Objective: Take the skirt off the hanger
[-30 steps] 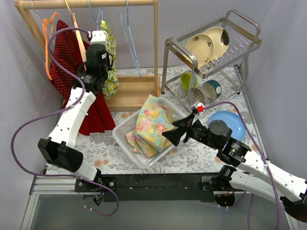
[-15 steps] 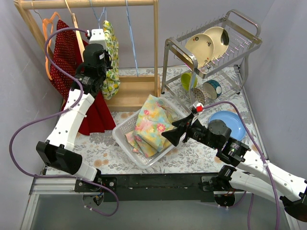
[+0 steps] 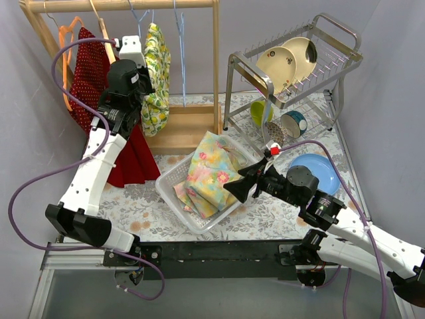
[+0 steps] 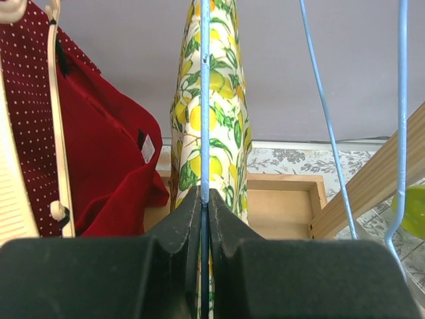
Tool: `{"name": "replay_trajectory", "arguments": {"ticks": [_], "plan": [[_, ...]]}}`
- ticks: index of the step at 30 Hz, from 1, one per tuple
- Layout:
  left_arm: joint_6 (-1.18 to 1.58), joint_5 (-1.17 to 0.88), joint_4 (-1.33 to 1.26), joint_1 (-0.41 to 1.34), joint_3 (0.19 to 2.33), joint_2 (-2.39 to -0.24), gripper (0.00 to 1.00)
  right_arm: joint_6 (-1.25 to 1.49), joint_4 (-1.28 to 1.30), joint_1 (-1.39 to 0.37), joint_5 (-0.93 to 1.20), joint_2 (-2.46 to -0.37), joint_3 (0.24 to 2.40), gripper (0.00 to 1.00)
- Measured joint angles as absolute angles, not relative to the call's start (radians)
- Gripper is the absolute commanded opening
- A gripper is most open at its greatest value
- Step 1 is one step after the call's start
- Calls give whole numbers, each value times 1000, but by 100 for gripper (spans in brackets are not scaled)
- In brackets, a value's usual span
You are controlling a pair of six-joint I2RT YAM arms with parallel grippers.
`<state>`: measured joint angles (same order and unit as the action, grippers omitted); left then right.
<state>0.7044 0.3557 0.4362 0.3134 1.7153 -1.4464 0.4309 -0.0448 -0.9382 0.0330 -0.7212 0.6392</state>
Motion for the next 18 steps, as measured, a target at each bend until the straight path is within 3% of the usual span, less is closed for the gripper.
{"name": "replay_trajectory", "arguments": {"ticks": [18], "plan": [[724,253,343,309,1483,-1198,0,420,80,-938,22,-746,720,95]]}}
